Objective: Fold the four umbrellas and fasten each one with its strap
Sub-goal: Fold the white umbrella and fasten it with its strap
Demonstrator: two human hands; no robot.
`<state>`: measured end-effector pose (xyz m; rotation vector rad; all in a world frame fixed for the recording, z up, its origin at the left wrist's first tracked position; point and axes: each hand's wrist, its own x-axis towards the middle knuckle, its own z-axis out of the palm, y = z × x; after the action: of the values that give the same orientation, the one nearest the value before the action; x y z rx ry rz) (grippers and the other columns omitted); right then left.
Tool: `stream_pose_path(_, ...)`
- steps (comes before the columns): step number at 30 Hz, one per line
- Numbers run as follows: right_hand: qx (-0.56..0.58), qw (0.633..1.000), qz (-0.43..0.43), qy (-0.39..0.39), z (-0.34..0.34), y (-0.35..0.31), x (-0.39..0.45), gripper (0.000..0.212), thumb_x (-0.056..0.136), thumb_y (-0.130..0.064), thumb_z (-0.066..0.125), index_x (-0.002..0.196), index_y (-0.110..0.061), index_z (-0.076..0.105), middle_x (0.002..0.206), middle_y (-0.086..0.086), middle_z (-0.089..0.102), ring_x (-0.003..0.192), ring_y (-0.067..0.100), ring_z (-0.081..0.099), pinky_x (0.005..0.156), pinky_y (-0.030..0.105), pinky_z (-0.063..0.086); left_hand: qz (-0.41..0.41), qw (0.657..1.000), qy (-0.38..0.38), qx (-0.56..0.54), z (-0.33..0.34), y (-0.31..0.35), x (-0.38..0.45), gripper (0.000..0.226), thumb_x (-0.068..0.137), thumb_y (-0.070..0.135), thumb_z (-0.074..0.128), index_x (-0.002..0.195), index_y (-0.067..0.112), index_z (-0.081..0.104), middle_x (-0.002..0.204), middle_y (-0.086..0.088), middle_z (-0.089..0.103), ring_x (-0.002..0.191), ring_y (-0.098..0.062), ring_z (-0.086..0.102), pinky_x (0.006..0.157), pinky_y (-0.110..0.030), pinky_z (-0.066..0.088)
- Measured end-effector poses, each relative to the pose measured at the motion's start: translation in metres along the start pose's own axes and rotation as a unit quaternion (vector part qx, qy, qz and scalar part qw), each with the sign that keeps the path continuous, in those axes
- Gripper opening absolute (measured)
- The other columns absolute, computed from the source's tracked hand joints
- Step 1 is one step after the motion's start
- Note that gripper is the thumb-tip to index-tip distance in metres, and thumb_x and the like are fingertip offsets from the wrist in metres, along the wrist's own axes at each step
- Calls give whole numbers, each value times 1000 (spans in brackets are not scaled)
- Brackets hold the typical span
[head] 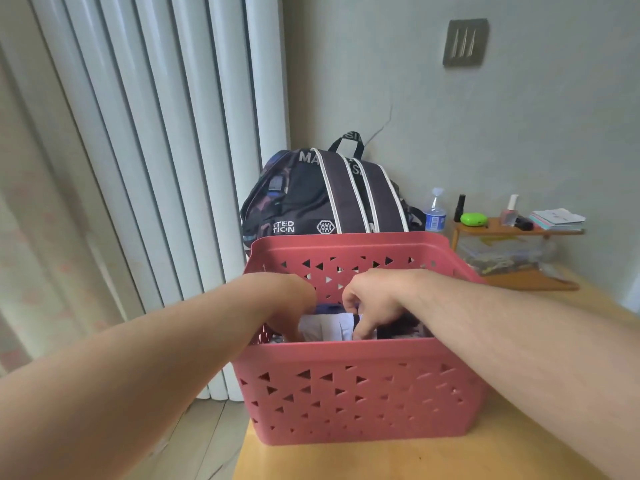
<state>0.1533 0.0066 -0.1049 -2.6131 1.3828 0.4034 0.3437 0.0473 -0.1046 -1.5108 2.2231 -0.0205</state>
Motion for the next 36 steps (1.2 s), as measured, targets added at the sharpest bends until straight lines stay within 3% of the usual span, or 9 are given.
stream_pose_path(6, -14, 998, 33, 58, -10, 12, -23, 21, 79, -38, 84, 89, -25, 70, 91, -6, 72, 86, 19, 67, 81, 36, 59, -10, 1000, 22, -13, 0, -4, -11, 26, 87, 39, 75, 101, 17, 74, 97, -1, 72, 89, -26, 69, 62, -29, 48)
stream_pose_path(8, -37, 996, 42, 75, -19, 13, -38, 12, 85, -33, 79, 87, -25, 71, 91, -7, 71, 83, 18, 66, 74, 32, 56, -21, 994, 82, -66, -2, -4, -21, 12, 86, 31, 72, 93, 23, 76, 89, 7, 71, 87, -22, 67, 68, -28, 50)
stream_pose_path(12, 1, 990, 48, 136, -37, 12, -86, 9, 91, -37, 72, 88, -28, 71, 92, -14, 69, 87, 14, 66, 76, 32, 57, -37, 938, 267, -217, -24, 11, -58, 18, 94, 31, 66, 108, 34, 76, 86, 19, 62, 82, -5, 59, 74, -21, 43)
stream_pose_path(16, 60, 971, 50, 225, -33, 3, -150, 12, 95, -36, 67, 86, -30, 71, 90, -14, 67, 65, 0, 62, 48, 16, 43, -3, 911, 330, -249, -35, 38, -105, 16, 97, 32, 65, 105, 33, 78, 87, 20, 67, 83, 1, 60, 74, -21, 48)
stream_pose_path(21, 77, 952, 78, 286, 0, -5, -211, 19, 95, -41, 64, 79, -32, 71, 77, -16, 66, 75, 7, 62, 64, 28, 47, -64, 882, 409, -227, -11, 47, -148, 18, 94, 28, 63, 104, 36, 75, 90, 22, 54, 96, -13, 56, 86, -31, 49)
stream_pose_path(25, 112, 913, 134, 369, 23, 7, -241, 21, 94, -41, 58, 78, -30, 67, 78, -12, 68, 76, 16, 64, 73, 37, 56, -162, 868, 402, -243, 7, 35, -162, 11, 96, 36, 58, 102, 39, 67, 103, 2, 56, 99, -22, 57, 84, -38, 49)
stream_pose_path(29, 124, 904, 159, 376, 42, 23, -247, 23, 98, -45, 50, 87, -32, 66, 88, -6, 69, 83, 23, 63, 74, 39, 56, -258, 856, 359, -268, 7, 28, -154, 28, 99, 41, 53, 90, 20, 69, 86, -4, 65, 86, -25, 59, 70, -36, 47)
stream_pose_path(33, 133, 892, 177, 393, 42, 46, -221, 28, 98, -51, 46, 95, -31, 65, 90, -4, 67, 85, 26, 61, 69, 35, 52, -287, 860, 336, -255, -7, 18, -126, 28, 100, 43, 52, 102, 19, 65, 86, -5, 61, 90, -30, 58, 73, -37, 49)
stream_pose_path(36, 162, 881, 190, 401, 26, 76, -186, 24, 98, -45, 49, 90, -27, 65, 83, -4, 65, 82, 27, 63, 68, 34, 53, -324, 871, 305, -207, -18, -9, -87, 39, 99, 51, 48, 112, 15, 55, 96, -10, 60, 92, -33, 57, 74, -40, 48)
